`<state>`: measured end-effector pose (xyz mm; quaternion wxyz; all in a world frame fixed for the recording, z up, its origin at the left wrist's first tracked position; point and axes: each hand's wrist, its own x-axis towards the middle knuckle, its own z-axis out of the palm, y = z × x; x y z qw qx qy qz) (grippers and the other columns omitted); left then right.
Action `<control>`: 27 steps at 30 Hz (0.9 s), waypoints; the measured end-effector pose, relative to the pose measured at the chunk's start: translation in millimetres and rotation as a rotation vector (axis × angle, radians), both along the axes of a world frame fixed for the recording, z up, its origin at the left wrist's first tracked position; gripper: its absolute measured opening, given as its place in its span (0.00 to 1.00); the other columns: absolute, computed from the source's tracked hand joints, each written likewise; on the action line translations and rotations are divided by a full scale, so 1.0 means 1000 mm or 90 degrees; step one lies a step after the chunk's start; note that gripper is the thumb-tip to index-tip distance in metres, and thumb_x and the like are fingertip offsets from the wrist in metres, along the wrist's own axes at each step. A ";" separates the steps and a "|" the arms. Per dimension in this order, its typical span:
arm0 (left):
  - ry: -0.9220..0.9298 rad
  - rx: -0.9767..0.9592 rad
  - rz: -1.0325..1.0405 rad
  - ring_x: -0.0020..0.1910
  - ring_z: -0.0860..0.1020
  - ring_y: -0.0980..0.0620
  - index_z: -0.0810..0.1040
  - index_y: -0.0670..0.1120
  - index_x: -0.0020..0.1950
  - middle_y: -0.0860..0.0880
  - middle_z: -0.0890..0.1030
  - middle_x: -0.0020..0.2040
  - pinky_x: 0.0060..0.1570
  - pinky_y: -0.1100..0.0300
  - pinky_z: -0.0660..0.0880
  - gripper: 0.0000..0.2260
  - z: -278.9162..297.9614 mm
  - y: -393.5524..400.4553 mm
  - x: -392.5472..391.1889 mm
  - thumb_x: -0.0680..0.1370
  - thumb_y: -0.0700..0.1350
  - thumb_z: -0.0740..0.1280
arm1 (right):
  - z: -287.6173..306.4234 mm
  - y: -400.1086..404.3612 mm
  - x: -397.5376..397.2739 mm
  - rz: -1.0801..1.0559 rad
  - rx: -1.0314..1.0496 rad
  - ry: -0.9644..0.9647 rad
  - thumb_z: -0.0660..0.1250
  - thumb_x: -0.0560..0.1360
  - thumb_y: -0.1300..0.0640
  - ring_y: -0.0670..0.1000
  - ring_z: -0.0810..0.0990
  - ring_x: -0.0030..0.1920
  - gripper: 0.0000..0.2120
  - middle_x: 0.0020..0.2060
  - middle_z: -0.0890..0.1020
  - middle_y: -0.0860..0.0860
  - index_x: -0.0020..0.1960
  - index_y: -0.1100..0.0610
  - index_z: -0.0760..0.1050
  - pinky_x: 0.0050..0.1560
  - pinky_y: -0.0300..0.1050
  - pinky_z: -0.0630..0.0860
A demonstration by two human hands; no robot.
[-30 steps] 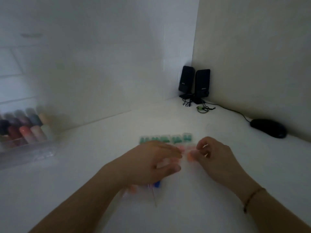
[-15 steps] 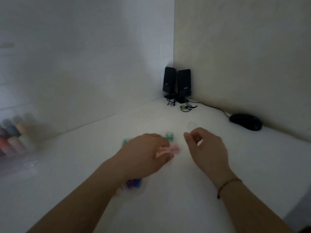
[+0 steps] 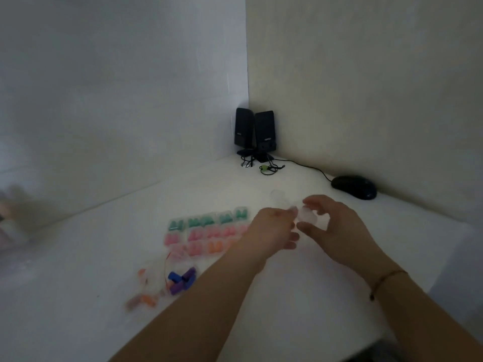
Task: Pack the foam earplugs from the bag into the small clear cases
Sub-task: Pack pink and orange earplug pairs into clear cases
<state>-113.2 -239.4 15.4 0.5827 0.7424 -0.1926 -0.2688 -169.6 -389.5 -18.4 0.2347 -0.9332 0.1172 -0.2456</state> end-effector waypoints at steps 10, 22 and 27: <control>0.342 -0.324 -0.094 0.48 0.84 0.48 0.82 0.38 0.55 0.40 0.84 0.53 0.52 0.56 0.81 0.17 -0.004 0.048 -0.021 0.75 0.50 0.67 | 0.029 0.041 -0.044 0.280 0.086 -0.206 0.71 0.71 0.56 0.43 0.79 0.55 0.11 0.53 0.81 0.38 0.53 0.51 0.76 0.53 0.39 0.75; 0.315 -0.393 -0.158 0.48 0.84 0.45 0.81 0.40 0.60 0.40 0.84 0.53 0.54 0.49 0.79 0.28 -0.003 0.123 -0.016 0.72 0.61 0.66 | 0.050 0.107 -0.028 0.490 0.084 -0.255 0.62 0.76 0.59 0.52 0.72 0.68 0.16 0.64 0.77 0.46 0.63 0.52 0.75 0.65 0.48 0.70; 0.287 -0.514 -0.103 0.49 0.83 0.45 0.79 0.38 0.60 0.38 0.83 0.53 0.52 0.51 0.80 0.26 0.000 0.137 -0.009 0.67 0.49 0.79 | 0.054 0.128 -0.008 0.405 -0.070 -0.424 0.67 0.74 0.62 0.53 0.79 0.57 0.04 0.54 0.82 0.51 0.46 0.61 0.80 0.56 0.47 0.75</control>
